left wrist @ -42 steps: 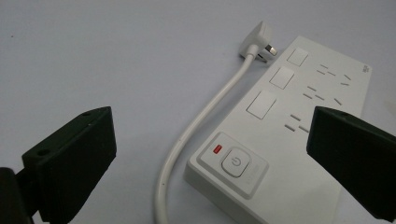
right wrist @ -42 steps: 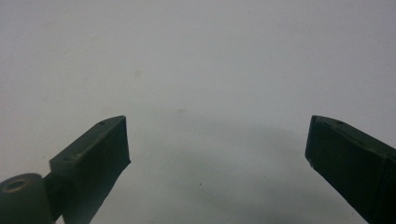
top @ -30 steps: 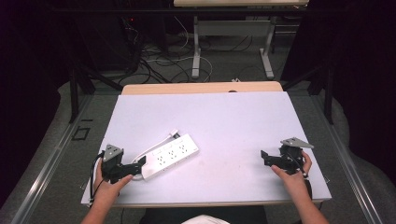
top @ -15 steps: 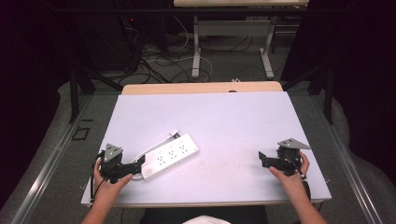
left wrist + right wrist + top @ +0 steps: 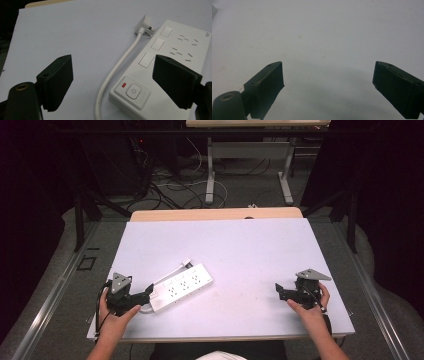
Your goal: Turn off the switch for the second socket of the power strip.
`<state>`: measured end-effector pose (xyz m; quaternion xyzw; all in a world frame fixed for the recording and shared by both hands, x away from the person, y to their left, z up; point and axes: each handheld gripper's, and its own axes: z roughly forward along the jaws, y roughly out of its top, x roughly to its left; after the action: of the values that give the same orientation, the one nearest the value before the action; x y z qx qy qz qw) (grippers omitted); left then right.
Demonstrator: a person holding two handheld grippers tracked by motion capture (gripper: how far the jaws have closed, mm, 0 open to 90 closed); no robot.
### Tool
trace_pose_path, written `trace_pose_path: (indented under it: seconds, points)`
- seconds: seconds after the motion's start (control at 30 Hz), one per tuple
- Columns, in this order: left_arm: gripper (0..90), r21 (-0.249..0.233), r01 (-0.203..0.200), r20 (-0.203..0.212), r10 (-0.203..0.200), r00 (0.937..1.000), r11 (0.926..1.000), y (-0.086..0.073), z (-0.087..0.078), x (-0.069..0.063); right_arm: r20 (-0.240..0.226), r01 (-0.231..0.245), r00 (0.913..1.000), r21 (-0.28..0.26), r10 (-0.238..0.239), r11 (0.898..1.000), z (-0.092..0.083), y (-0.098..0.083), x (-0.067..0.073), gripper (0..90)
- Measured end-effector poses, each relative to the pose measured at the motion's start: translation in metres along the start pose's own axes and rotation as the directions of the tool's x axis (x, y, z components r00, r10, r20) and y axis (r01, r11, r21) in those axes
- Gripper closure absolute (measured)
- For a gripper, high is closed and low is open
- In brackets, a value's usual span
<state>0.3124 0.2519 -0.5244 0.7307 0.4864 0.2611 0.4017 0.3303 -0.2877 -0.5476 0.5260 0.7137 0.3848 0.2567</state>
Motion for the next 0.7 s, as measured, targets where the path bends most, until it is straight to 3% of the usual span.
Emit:
trace_pose_path:
  seconds: [0.07,0.2,0.6,0.7]
  points:
    - [18.3,0.000,0.001,0.005,-0.001,1.0000,1.0000,0.000,0.000,0.000,-0.005,0.000,1.0000,0.000,0.000,1.000,0.000,0.000,0.000,9.6]
    - [19.2,0.002,-0.034,0.006,0.034,0.9994,0.9994,0.002,0.001,0.000,-0.003,0.000,1.0000,0.002,0.000,1.000,0.000,0.000,0.001,9.6]
    - [19.5,0.009,-0.025,0.047,0.025,0.9986,0.9996,0.012,0.000,-0.001,-0.010,0.000,1.0000,0.008,0.000,1.000,0.001,-0.001,0.002,10.2]
    - [19.5,0.013,-0.048,0.042,0.047,0.9980,0.9988,0.016,0.000,0.000,-0.012,-0.003,0.9999,0.014,0.004,1.000,0.002,-0.002,0.004,10.4]
